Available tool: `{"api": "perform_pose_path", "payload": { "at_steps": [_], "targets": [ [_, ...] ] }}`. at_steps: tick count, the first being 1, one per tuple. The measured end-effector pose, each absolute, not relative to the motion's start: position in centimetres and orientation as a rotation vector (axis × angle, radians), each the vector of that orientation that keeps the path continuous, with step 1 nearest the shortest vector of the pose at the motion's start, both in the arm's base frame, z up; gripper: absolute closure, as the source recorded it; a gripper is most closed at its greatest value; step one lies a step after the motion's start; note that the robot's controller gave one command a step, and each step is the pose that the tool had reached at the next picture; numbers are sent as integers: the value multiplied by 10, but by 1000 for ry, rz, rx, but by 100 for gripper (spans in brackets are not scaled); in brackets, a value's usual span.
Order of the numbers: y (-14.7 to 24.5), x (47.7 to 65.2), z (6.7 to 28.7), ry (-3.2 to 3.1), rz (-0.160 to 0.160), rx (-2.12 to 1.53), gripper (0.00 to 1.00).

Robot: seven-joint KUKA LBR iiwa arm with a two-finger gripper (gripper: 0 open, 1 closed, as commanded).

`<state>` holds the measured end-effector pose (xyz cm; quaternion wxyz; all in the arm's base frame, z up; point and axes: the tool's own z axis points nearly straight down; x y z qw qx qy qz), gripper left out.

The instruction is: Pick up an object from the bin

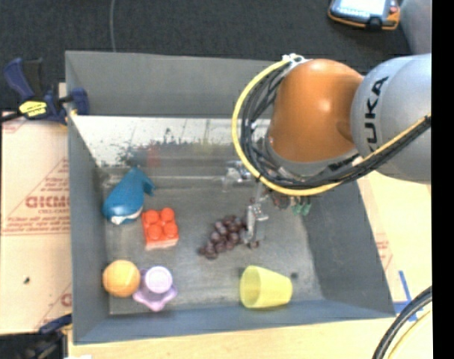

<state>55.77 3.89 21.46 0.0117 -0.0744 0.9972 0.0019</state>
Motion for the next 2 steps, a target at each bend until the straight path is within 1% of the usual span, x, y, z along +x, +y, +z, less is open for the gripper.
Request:
{"api": "perform_pose_path", "payload": {
  "at_steps": [1,2],
  "targets": [
    [33,561,221,3102,3,-226,0],
    [29,606,238,3080,-3,-341,0]
  ]
}}
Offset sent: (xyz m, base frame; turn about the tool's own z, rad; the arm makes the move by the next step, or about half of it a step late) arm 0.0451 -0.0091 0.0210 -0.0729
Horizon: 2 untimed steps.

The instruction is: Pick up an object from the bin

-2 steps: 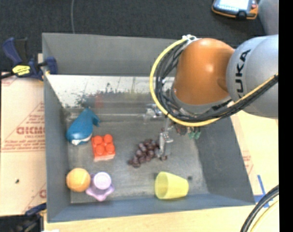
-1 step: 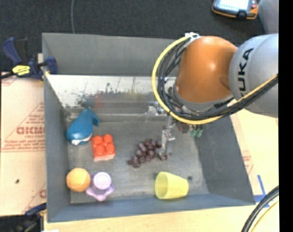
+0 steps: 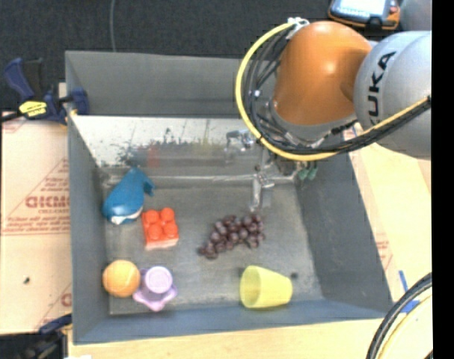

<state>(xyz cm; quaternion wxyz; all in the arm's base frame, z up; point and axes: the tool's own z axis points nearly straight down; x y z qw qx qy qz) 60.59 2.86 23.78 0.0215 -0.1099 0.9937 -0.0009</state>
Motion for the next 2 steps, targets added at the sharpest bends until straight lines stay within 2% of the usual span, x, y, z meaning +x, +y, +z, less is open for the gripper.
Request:
{"api": "perform_pose_path", "payload": {
  "at_steps": [1,2],
  "targets": [
    [60,552,157,3120,9,-183,0],
    [65,590,174,3070,-3,-286,0]
  ]
}}
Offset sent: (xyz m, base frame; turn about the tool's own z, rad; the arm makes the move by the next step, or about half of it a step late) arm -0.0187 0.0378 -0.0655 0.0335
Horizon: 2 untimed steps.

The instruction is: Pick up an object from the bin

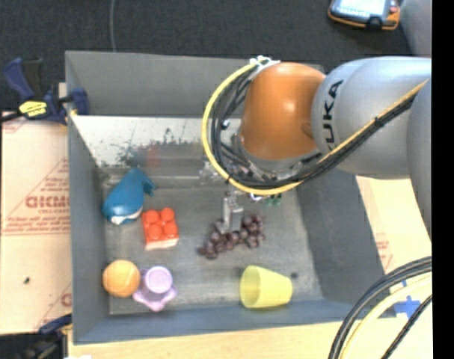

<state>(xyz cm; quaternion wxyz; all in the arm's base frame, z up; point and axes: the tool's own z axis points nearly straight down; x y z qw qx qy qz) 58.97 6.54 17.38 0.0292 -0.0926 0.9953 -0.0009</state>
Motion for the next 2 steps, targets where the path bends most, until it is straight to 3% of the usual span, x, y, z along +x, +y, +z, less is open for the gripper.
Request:
{"api": "perform_pose_path", "payload": {
  "at_steps": [1,2],
  "targets": [
    [62,579,151,3081,3,-204,0],
    [31,586,113,3076,1,-170,0]
  ]
}}
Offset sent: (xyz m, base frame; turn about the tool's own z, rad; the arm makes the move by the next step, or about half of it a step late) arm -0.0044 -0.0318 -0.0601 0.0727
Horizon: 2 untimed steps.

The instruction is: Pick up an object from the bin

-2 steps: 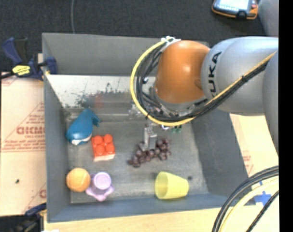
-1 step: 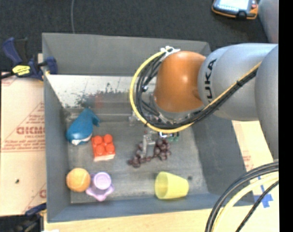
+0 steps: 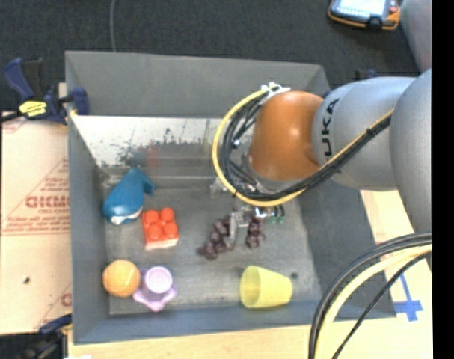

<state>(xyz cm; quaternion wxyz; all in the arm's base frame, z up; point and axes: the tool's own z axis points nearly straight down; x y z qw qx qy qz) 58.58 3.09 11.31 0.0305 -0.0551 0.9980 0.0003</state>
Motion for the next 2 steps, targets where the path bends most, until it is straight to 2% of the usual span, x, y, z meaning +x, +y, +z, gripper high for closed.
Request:
{"api": "perform_pose_path", "payload": {
  "at_steps": [1,2],
  "targets": [
    [41,580,77,3091,11,-71,0],
    [6,584,72,3051,-3,-412,0]
  ]
}}
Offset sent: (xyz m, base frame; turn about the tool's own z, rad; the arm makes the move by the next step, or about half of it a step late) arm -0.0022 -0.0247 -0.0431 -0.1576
